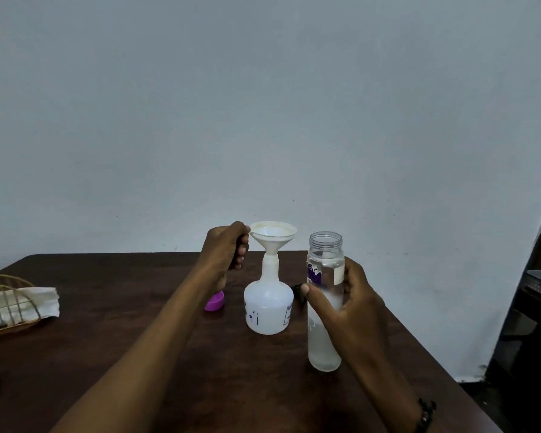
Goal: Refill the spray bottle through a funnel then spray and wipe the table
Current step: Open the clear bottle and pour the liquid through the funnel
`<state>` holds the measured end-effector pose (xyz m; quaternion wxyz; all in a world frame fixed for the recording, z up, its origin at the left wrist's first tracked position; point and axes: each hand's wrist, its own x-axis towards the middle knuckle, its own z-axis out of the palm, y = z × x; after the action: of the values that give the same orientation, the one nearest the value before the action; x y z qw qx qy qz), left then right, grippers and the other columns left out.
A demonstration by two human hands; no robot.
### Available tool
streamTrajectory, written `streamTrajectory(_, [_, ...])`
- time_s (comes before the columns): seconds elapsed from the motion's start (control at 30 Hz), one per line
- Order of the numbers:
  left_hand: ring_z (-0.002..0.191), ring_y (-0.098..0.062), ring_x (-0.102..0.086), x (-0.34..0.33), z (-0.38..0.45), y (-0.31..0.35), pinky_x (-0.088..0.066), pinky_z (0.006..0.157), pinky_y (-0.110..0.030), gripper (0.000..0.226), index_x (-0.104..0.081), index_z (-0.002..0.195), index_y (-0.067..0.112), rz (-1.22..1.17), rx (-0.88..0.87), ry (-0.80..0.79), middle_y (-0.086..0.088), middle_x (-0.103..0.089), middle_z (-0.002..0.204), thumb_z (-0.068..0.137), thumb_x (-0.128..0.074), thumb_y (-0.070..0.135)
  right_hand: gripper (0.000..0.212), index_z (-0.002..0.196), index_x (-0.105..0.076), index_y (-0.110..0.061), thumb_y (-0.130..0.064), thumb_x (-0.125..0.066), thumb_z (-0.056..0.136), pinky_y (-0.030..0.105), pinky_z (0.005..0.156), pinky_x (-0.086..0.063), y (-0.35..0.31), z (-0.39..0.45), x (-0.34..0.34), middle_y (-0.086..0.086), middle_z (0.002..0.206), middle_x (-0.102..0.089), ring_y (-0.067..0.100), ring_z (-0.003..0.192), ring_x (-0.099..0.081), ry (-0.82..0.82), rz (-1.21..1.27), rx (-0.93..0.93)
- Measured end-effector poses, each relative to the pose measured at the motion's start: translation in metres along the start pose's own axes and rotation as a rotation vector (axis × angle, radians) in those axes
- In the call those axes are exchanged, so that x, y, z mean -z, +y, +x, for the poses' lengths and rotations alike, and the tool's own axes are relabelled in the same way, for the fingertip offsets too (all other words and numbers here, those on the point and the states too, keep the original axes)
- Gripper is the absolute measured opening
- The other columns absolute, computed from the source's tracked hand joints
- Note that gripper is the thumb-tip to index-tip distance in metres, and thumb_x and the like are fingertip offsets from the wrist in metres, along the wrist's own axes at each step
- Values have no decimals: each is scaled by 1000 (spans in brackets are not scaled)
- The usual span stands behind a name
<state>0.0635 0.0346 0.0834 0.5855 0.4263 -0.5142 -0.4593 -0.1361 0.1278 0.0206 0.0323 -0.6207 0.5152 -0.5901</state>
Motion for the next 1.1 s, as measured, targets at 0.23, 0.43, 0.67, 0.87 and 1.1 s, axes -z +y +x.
streamTrajectory(0.23, [42, -13, -32, 1, 2, -5, -29, 41, -21, 30, -49, 59, 14, -70, 8, -4, 1, -41, 47, 88, -54, 21, 30, 101, -55, -34, -46, -73, 80, 23, 64, -47, -23, 43, 18, -15, 90, -66, 4, 80, -61, -70, -128, 103])
streamTrajectory(0.43, [42, -14, -32, 0, 2, -6, -29, 43, -22, 31, -49, 59, 14, -86, 3, -10, 1, -42, 47, 89, -54, 20, 41, 103, -55, -34, -60, -70, 73, 33, 66, -50, -29, 93, 32, -14, 91, -63, 12, 76, -60, -259, -483, 137])
streamTrajectory(0.67, [41, -13, -32, -1, 2, -4, -29, 42, -22, 32, -48, 59, 13, -92, -7, -8, 1, -41, 46, 89, -54, 20, 45, 108, -57, -31, -56, -72, 73, 32, 66, -47, -33, 125, 35, -12, 95, -66, 16, 80, -61, -505, -718, 187])
streamTrajectory(0.87, [42, -14, -32, -2, 3, -6, -30, 43, -23, 32, -48, 58, 14, -103, -3, -4, 1, -41, 45, 89, -55, 20, 38, 99, -52, -31, -52, -71, 74, 32, 66, -45, -38, 135, 36, -10, 94, -66, 19, 82, -59, -596, -826, 281])
streamTrajectory(1.1, [44, -14, -31, -2, 3, -8, -30, 43, -23, 31, -47, 58, 15, -101, -3, -13, 2, -39, 48, 88, -55, 21, 40, 92, -51, -29, -56, -70, 71, 30, 58, -40, -44, 150, 37, -7, 90, -65, 22, 79, -60, -640, -925, 367])
